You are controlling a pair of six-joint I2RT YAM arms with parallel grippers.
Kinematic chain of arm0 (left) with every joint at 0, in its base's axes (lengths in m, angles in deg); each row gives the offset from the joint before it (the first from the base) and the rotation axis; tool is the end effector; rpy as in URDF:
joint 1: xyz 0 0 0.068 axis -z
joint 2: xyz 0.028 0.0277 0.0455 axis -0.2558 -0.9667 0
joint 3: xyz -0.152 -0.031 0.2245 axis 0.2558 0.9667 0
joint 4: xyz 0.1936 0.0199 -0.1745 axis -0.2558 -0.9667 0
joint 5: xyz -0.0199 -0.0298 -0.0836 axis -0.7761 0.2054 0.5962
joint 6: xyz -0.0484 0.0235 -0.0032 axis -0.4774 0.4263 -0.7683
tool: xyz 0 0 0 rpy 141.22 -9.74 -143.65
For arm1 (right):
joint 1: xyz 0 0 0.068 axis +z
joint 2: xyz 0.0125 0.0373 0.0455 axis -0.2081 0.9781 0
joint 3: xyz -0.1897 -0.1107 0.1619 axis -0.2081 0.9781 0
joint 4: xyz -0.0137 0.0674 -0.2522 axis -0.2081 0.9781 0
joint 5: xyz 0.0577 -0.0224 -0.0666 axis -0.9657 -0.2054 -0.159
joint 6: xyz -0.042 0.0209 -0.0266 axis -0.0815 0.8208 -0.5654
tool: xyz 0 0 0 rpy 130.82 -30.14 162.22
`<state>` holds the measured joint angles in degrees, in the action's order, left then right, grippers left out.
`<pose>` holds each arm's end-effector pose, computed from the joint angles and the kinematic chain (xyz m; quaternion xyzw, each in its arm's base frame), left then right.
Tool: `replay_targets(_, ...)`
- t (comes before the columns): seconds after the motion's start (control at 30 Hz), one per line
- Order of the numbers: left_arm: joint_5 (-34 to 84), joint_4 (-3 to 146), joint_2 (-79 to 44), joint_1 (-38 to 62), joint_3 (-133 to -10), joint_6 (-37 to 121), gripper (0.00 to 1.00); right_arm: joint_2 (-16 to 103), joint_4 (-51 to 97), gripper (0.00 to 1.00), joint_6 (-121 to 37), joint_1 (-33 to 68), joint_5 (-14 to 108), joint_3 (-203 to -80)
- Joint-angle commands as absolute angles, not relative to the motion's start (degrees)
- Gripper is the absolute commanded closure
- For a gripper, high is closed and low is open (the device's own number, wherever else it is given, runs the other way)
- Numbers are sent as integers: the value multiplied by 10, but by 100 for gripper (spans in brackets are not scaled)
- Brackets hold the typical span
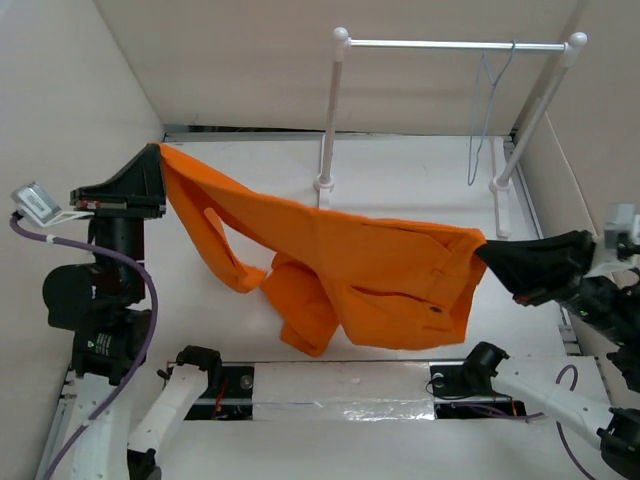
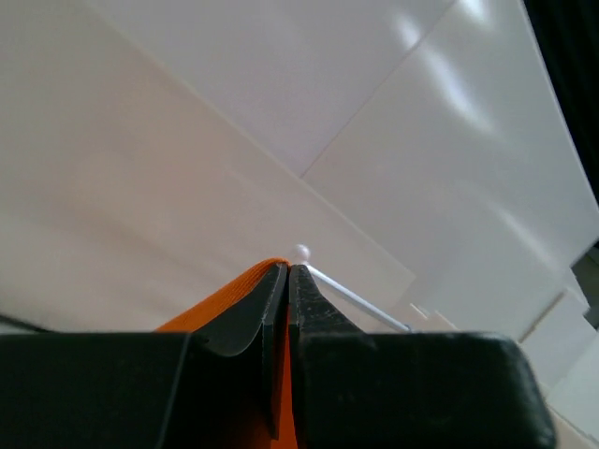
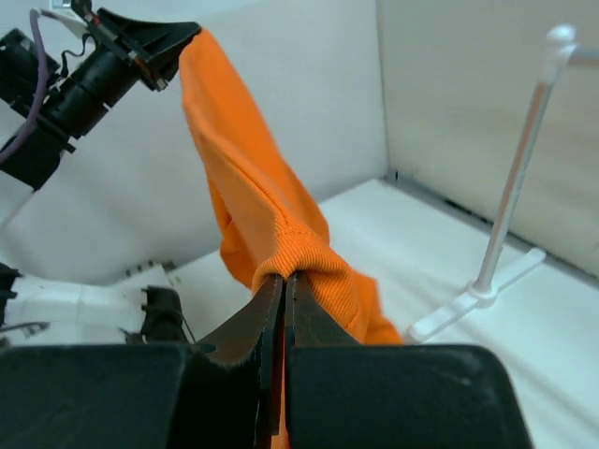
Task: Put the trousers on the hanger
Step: Flatten out the trousers at the center of the board.
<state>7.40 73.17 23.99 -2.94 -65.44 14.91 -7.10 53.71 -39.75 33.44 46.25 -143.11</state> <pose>0.0661 -0.0080 0.5066 -0.1754 0.4235 -0.3436 0.8196 0.0122 0.0201 0.4970 -0.2473 0.5528 0.4040 0.6856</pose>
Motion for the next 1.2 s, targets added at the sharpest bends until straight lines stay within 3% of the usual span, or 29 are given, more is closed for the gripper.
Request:
replay_targets(0.0,153,731,147,-31,-723,197,100,-69,574,100,-398,337,542,-1449)
replay_targets(0.13,301,791,31,-26,-686,185,100,-55,574,100,-398,354,727,-1366)
replay_targets(0.27,313,800,-181,41,-698,227,100,-26,555,100,-366,339,884,-1281)
replay_targets(0.47,272,729,-421,122,-851,288,68,52,469,100,-367,156,869,-1195)
replay_targets(0.53,256,728,-427,128,-862,280,52,86,437,100,-375,51,837,-1158)
replay_targets(0.63,188,736,-379,128,-811,273,44,141,377,97,-369,-43,766,-1119)
replay_targets(0.67,172,752,-327,128,-784,258,44,155,362,85,-367,-89,701,-1115)
replay_targets(0.7,149,774,-298,128,-742,249,44,155,344,53,-369,-101,660,-1114)
replay_targets(0.77,127,832,-205,128,-616,220,46,140,309,25,-374,-101,558,-1110)
replay_targets(0.87,133,896,-116,128,-472,178,51,111,309,14,-379,-74,483,-1106)
replay_targets(0.93,160,910,-91,141,-422,152,57,75,307,17,-382,-35,472,-1099)
replay_targets(0.97,155,914,-73,177,-419,149,58,64,303,24,-383,-20,464,-1088)
replay_targets(1.0,141,912,-65,203,-419,157,59,51,291,49,-381,11,460,-1082)
replay_targets(1.1,39,860,-46,268,-449,168,63,52,280,100,-390,64,409,-1073)
replay_targets(1.17,-35,805,-23,268,-452,148,64,72,292,100,-400,128,413,-1078)
